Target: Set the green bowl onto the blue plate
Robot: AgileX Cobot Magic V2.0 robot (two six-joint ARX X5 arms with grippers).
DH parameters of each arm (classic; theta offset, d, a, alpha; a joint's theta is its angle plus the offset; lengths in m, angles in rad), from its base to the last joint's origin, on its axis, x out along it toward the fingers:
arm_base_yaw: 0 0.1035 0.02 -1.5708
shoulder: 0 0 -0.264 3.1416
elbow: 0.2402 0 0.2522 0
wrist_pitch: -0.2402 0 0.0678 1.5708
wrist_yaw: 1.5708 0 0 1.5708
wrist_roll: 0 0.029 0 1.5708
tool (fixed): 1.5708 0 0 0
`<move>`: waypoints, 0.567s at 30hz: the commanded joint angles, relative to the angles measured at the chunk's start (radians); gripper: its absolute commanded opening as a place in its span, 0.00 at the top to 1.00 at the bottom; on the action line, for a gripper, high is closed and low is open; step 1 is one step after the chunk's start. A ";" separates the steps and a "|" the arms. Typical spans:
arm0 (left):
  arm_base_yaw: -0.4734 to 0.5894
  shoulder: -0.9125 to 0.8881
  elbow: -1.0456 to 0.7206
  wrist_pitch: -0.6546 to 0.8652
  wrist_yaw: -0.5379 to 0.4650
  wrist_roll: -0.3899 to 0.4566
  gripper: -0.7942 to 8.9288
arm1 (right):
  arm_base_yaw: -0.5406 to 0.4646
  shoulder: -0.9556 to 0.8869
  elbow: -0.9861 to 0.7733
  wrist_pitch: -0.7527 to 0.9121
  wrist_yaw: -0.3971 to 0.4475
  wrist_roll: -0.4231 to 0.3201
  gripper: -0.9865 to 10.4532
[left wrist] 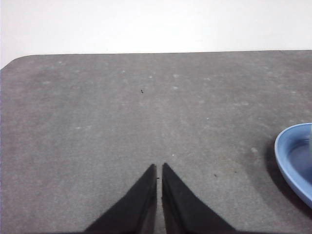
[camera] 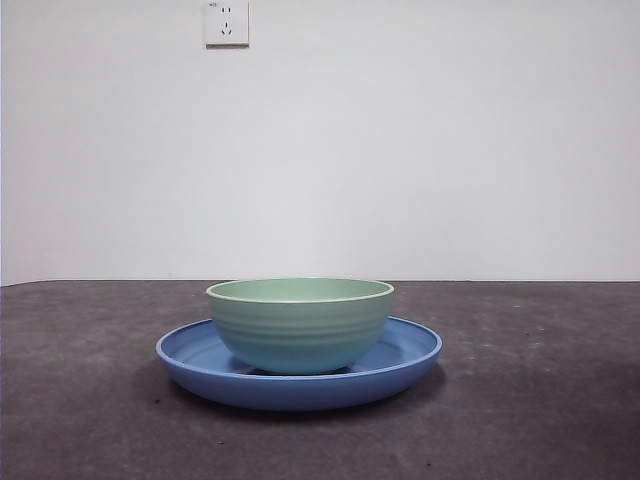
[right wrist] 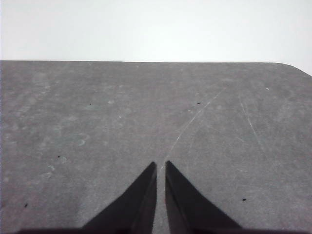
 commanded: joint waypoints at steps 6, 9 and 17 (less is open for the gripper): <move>-0.009 -0.002 -0.021 -0.007 0.001 0.007 0.90 | 0.000 -0.001 -0.005 0.011 0.003 -0.008 0.89; -0.028 -0.002 -0.021 -0.007 0.001 0.007 0.90 | 0.000 -0.001 -0.005 0.011 0.003 -0.008 0.89; -0.054 -0.002 -0.021 -0.007 0.001 0.007 0.90 | 0.000 -0.001 -0.005 0.011 0.003 -0.008 0.89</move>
